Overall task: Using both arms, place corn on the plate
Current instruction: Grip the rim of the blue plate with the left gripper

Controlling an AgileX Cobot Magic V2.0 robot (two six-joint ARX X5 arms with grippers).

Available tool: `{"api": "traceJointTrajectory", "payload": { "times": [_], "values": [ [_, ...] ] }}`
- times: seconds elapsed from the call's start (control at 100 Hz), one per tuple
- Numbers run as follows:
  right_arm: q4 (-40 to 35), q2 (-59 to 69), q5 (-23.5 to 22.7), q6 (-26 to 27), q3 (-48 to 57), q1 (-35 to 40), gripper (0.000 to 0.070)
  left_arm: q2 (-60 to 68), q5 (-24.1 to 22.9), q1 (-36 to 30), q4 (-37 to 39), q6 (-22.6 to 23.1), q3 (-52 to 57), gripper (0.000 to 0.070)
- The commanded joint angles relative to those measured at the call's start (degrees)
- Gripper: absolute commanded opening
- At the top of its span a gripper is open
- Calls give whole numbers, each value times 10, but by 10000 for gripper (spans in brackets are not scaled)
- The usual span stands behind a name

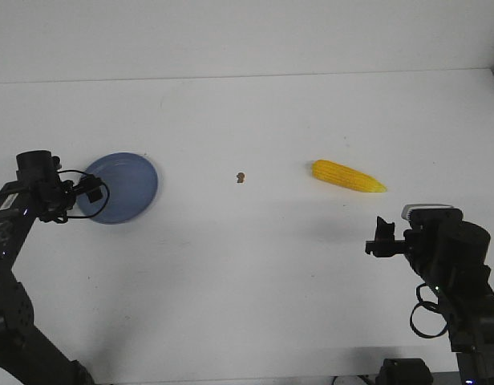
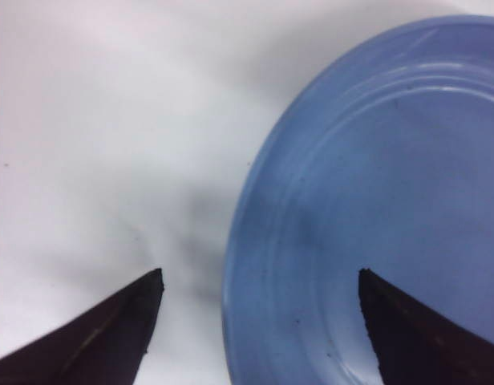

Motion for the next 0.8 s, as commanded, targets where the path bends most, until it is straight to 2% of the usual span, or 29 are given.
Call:
{"api": "traceJointTrajectory", "payload": {
  "times": [0.0, 0.04, 0.1, 0.12, 0.13, 0.31, 0.49, 0.69, 0.79],
  "values": [
    [6, 2, 0, -2, 11, 0, 440, 19, 1, 3, 0, -4, 12, 433],
    [6, 2, 0, -2, 11, 0, 440, 21, 1, 3, -1, -4, 12, 310],
    [7, 2, 0, -3, 11, 0, 440, 21, 1, 3, -2, -3, 12, 68],
    [7, 2, 0, -3, 11, 0, 440, 21, 1, 3, -2, -3, 12, 9],
    [7, 2, 0, -3, 11, 0, 440, 21, 1, 3, -2, -3, 12, 0],
    [8, 2, 0, -3, 11, 0, 440, 13, 7, 7, -1, -4, 12, 6],
    [8, 2, 0, -3, 11, 0, 440, -23, 68, 20, -6, -12, 12, 6],
    [17, 2, 0, -3, 11, 0, 440, -107, 86, 21, -15, -25, 12, 6],
    [26, 2, 0, -3, 11, 0, 440, -146, 116, 16, -27, -30, 12, 6]
  ]
}}
